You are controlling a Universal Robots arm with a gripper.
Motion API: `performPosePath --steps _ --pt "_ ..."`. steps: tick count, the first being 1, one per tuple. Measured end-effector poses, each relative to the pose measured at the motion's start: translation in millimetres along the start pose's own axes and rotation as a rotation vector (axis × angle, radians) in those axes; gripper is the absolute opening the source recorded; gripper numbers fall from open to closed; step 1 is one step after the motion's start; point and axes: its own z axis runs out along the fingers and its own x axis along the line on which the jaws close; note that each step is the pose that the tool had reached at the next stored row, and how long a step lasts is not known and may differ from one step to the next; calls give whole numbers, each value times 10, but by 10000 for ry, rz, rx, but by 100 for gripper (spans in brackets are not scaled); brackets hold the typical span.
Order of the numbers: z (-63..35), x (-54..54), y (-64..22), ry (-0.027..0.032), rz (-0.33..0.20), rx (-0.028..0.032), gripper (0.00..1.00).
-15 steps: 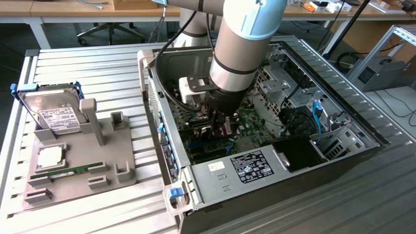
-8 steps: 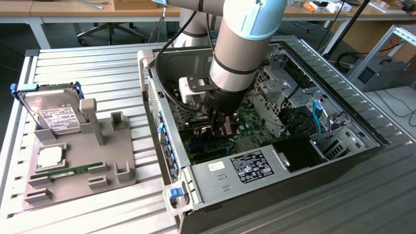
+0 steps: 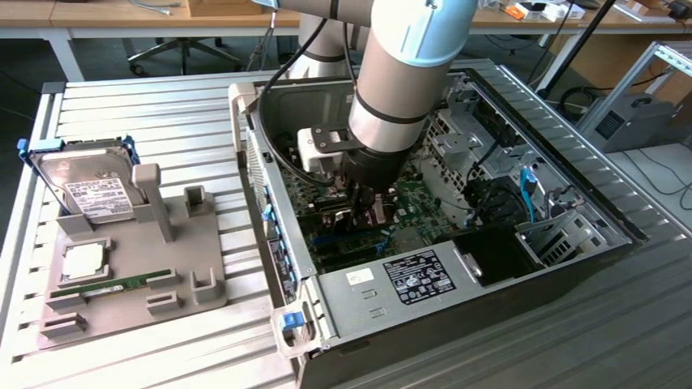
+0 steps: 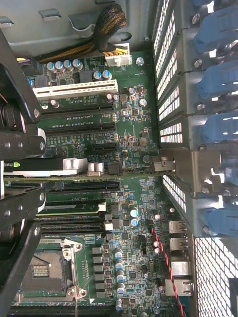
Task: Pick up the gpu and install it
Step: 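Insert the gpu into the slot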
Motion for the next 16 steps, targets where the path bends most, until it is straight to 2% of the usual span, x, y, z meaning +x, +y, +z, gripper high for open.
performPosePath --steps 11,16 --pt "-4 -1 0 -3 0 1 27" --pt "-44 -3 0 -2 0 1 27"
